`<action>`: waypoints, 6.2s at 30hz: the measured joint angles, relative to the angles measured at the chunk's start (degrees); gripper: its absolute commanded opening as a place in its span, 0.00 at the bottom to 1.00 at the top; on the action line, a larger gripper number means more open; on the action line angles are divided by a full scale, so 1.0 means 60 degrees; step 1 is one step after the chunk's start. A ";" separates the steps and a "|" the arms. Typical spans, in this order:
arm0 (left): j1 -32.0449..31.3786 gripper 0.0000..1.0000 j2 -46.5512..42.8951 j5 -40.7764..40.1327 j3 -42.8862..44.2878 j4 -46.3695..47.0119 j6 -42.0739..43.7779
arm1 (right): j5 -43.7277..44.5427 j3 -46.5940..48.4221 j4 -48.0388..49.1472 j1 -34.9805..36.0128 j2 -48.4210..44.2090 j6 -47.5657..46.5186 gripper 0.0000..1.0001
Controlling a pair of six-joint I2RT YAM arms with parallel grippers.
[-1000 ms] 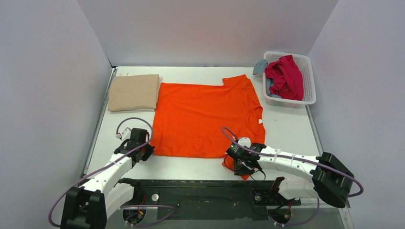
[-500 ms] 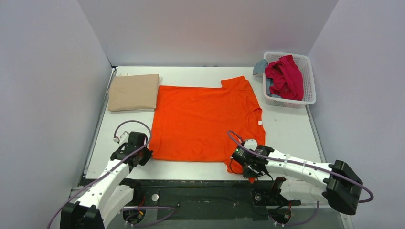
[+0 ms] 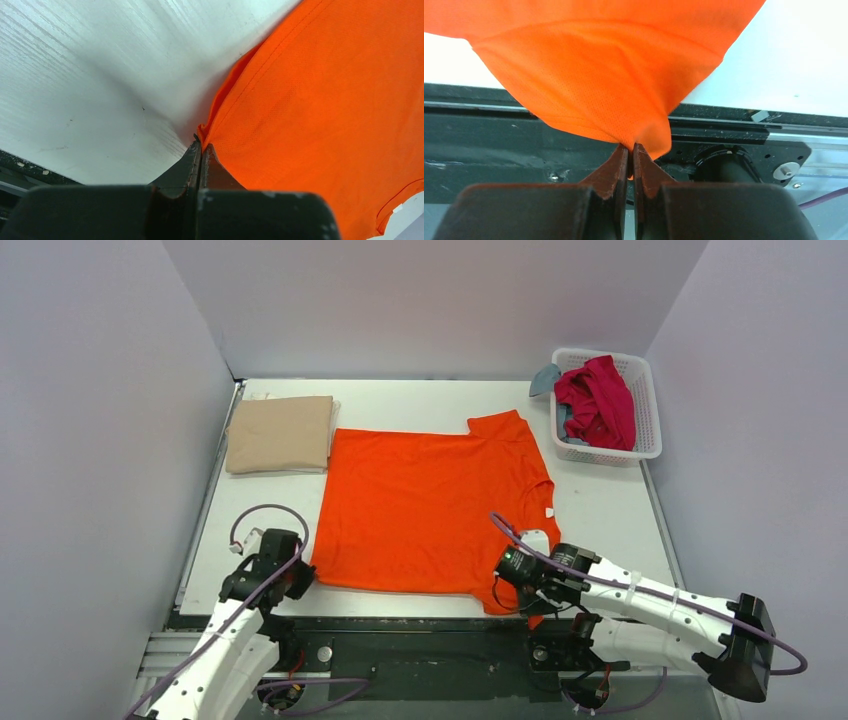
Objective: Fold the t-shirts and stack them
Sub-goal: Fold the flattened tshirt in 1/3 of the way, then grab the side of the flattened tshirt furthest away from the robot with both arms
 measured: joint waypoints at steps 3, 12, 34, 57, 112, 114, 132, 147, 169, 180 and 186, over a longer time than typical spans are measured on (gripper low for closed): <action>0.0000 0.00 0.0372 0.0022 0.0197 0.0011 0.0015 | 0.0335 0.0685 -0.0160 -0.0302 0.0306 -0.0299 0.00; 0.0000 0.00 0.1708 -0.0157 0.1271 0.0517 0.0175 | 0.1118 0.2524 -0.0215 -0.1800 0.1384 -0.1796 0.00; 0.0066 0.00 0.6065 -0.0798 0.3646 0.2885 0.1133 | 0.1049 0.4779 0.0572 -0.4827 0.4659 -0.5144 0.00; 0.0532 0.01 0.8185 -0.0729 0.4539 0.3621 0.1585 | 0.1282 0.7537 0.1096 -0.5796 0.7956 -0.7796 0.04; 0.0233 0.93 0.9734 0.1927 0.5078 0.4717 0.3763 | -0.2248 0.2765 0.6655 -0.6787 0.6641 -0.4058 0.95; 0.0193 0.93 0.9358 0.1916 0.4707 0.4652 0.3730 | -0.2339 0.2095 0.6794 -0.6681 0.6040 -0.4040 0.95; -0.1344 0.93 0.2583 0.1435 0.0532 0.1519 0.1333 | -0.2131 -0.0871 0.5508 -0.4940 0.2178 -0.3260 0.95; -0.1581 0.93 0.1792 0.0965 0.0841 -0.0007 0.0641 | -0.1636 -0.0743 0.4087 -0.4663 0.0918 -0.3002 0.96; 0.1628 0.88 0.8783 -0.0076 0.6408 0.2197 0.3308 | 0.0430 0.8637 0.4258 -0.6612 0.8284 -0.3927 0.96; 0.2164 0.62 1.1234 0.0492 0.7533 0.2841 0.3767 | 0.0852 1.3041 0.3971 -0.7031 1.2557 -0.4532 0.90; 0.2193 0.52 1.1752 0.0645 0.7617 0.2918 0.3912 | 0.0783 1.3708 0.3748 -0.7308 1.3679 -0.4554 0.88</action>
